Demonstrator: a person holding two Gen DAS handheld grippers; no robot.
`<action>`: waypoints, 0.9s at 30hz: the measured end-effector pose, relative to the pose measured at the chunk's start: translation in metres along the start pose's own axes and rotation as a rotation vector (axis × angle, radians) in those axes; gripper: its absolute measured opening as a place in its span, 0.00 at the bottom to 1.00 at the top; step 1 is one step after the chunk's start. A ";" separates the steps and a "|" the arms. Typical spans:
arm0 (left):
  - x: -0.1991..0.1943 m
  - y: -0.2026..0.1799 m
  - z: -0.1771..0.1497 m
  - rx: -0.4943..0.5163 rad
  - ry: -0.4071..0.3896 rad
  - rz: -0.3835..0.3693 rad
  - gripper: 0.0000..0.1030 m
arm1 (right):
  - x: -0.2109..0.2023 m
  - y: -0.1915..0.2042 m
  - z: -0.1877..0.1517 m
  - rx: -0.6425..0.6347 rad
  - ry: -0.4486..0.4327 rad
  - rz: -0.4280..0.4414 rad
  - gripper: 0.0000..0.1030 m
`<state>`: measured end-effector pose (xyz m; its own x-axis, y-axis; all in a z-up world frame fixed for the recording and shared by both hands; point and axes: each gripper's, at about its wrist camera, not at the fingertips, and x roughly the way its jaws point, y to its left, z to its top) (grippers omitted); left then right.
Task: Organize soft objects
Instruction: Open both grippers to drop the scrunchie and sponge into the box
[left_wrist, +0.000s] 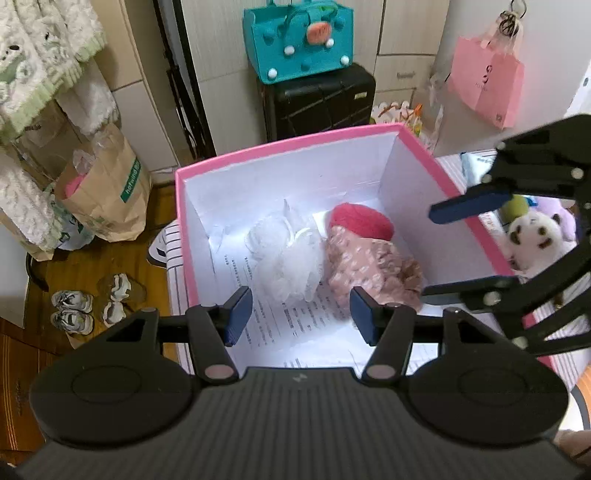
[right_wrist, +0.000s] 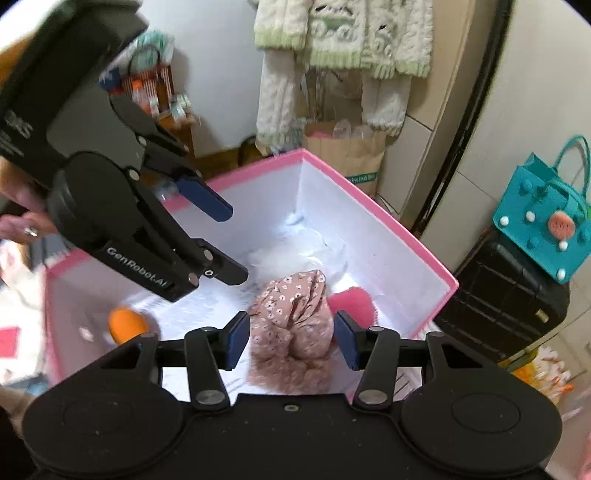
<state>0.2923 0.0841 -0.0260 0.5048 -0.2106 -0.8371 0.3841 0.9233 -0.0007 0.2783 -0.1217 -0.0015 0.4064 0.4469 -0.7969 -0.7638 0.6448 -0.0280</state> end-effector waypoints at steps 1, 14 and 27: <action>-0.006 -0.001 -0.002 0.001 -0.007 -0.001 0.59 | -0.006 0.001 -0.003 0.019 -0.006 0.009 0.54; -0.086 -0.040 -0.033 0.027 -0.018 0.016 0.64 | -0.088 0.025 -0.040 0.155 -0.078 0.008 0.54; -0.151 -0.093 -0.067 0.132 -0.041 0.031 0.75 | -0.159 0.057 -0.083 0.169 -0.120 -0.024 0.57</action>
<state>0.1284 0.0519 0.0637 0.5481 -0.1976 -0.8128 0.4644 0.8801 0.0992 0.1288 -0.2072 0.0734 0.4883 0.4943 -0.7192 -0.6625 0.7464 0.0632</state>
